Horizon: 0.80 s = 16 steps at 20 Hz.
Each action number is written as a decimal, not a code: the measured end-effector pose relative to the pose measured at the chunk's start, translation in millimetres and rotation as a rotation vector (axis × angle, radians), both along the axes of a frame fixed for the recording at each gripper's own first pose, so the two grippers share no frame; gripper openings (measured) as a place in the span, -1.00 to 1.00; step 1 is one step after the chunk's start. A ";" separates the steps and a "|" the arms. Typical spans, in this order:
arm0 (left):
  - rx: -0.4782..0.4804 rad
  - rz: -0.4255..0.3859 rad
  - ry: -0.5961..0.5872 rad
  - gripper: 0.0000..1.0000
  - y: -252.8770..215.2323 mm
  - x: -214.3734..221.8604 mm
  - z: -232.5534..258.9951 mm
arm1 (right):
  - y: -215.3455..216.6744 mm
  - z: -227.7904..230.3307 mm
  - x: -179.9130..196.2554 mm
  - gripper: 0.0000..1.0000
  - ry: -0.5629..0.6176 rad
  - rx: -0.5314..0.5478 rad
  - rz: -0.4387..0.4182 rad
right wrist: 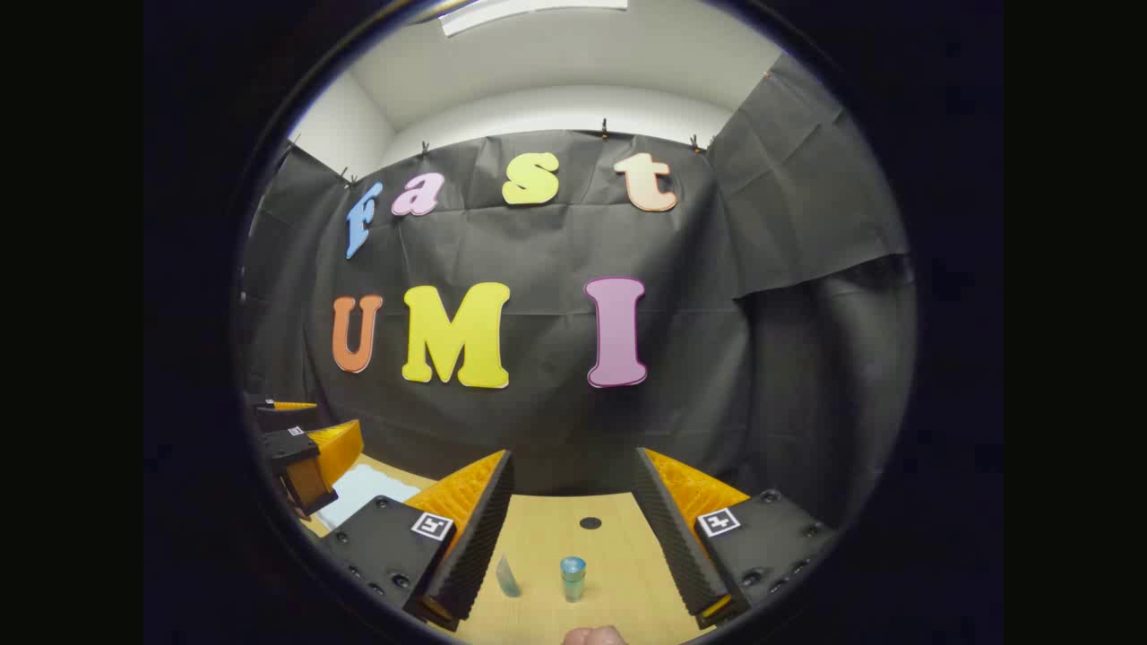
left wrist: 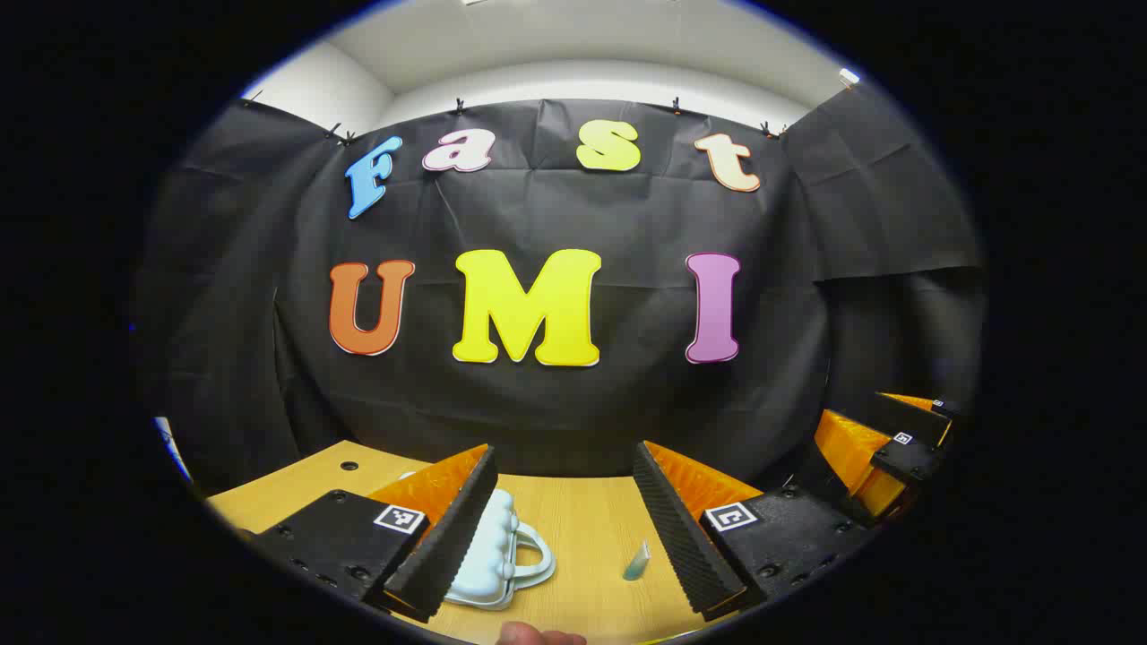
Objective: First open the suitcase, pack the skin care products into it, and then close the suitcase.
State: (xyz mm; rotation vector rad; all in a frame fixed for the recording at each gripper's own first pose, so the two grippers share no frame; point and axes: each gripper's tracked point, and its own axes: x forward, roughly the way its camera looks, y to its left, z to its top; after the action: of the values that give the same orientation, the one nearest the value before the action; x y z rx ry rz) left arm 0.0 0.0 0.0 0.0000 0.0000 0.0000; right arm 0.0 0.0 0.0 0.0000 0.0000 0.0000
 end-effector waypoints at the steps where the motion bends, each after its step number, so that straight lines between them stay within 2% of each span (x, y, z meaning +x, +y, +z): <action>1: 0.001 0.004 0.001 0.94 0.6 1.5 -0.1 | -0.1 -1.6 -1.2 0.60 0.001 -0.003 0.002; 16: 0.010 -0.006 0.017 0.94 -10.8 7.7 -6.7 | -19.0 -7.4 5.1 0.60 0.024 0.010 -0.023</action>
State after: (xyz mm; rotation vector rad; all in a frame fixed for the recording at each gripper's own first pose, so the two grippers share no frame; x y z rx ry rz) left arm 7.7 -10.8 -6.7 0.0096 0.0169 -0.0057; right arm 5.1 -19.0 -7.4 0.0103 0.0237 -0.0234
